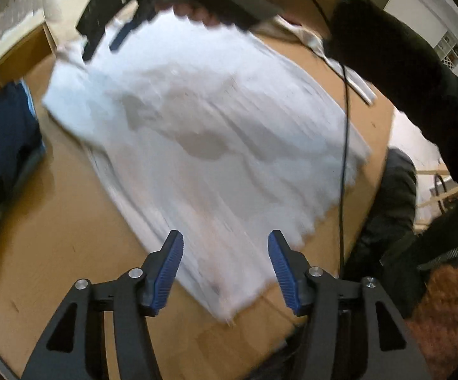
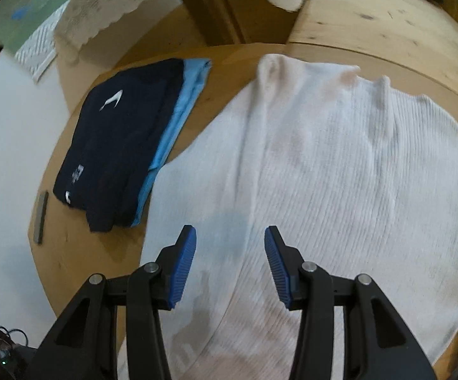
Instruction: Fold clothes
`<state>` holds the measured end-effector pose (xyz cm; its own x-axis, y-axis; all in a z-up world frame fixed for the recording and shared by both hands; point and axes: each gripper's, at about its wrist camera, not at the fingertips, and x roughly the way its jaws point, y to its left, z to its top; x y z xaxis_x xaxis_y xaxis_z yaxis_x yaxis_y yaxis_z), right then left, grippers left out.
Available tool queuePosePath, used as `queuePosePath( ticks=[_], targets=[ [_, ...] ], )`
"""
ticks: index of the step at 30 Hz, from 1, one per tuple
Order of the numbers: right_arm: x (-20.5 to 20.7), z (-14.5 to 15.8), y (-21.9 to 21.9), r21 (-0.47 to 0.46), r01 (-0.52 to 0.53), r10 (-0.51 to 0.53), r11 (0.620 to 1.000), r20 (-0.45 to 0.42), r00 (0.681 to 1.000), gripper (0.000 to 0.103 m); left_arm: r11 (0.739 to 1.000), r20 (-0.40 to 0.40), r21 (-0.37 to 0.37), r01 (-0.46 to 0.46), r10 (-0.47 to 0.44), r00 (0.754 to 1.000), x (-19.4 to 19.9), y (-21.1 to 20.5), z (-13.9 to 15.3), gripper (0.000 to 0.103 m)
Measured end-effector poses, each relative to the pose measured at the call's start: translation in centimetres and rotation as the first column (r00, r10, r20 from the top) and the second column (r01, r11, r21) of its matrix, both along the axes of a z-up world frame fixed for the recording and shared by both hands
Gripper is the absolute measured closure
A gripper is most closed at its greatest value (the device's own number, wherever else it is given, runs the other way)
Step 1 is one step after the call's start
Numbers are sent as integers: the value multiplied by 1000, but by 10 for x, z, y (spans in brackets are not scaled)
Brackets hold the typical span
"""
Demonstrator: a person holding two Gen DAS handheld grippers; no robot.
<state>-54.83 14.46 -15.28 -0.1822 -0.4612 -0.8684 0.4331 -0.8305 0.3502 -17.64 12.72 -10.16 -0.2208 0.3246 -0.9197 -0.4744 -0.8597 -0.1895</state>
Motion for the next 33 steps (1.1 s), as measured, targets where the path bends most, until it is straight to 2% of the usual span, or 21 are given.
queuePosePath(
  ticks=[2, 3, 5, 7, 10, 11, 13, 14, 16, 18, 21, 24, 26, 33],
  targets=[
    [-2, -4, 3, -1, -6, 6, 1000, -8, 1000, 80, 1000, 3, 1, 4, -4, 1000, -9, 0, -10, 49],
    [-2, -6, 5, -2, -9, 9, 1000, -12, 1000, 83, 1000, 7, -19, 11, -11, 1000, -8, 2, -18, 49],
    [-4, -11, 8, -4, -15, 15, 1000, -21, 1000, 83, 999, 9, -40, 30, -29, 1000, -5, 4, -32, 49],
    [-12, -27, 9, -30, -9, 8, 1000, -22, 1000, 83, 998, 16, -48, 47, -47, 999, -3, 6, -42, 44],
    [-21, -31, 13, 93, -15, 17, 996, -16, 1000, 83, 998, -8, -39, 58, -59, 998, 6, 5, -44, 42],
    [-24, -32, 13, 130, -15, 18, 991, -20, 1000, 95, 998, -22, -36, 61, -62, 998, 9, 4, -44, 41],
    [-25, -25, 17, 179, -1, 8, 984, -41, 999, 94, 998, -28, -37, 59, -60, 998, 13, 3, -45, 40],
    [-24, -18, 20, 164, 14, -5, 986, -51, 999, 91, 999, -20, -24, 45, -45, 999, 14, 0, -44, 40],
    [-14, -3, 21, 72, -15, 18, 997, -39, 999, 91, 999, 0, 30, -29, 29, 1000, 19, -16, -36, 40],
    [2, 4, 6, 73, -96, 97, 993, -13, 995, 86, 993, 19, 53, -108, 107, 994, 26, -31, -29, 40],
    [29, 6, -25, 176, -190, 194, 966, -6, 981, 70, 971, 75, 73, -230, 224, 972, 46, -53, -28, 40],
    [44, 8, -52, 250, -213, 226, 945, -25, 974, 60, 949, 124, 81, -304, 293, 948, 53, -64, -38, 40],
    [50, 8, -66, 291, -205, 224, 934, -31, 974, 57, 941, 138, 74, -330, 318, 938, 56, -62, -43, 40],
    [56, -1, -86, 399, -190, 204, 897, 9, 979, 57, 933, 183, 58, -355, 340, 922, 53, -55, -41, 40]
  ],
)
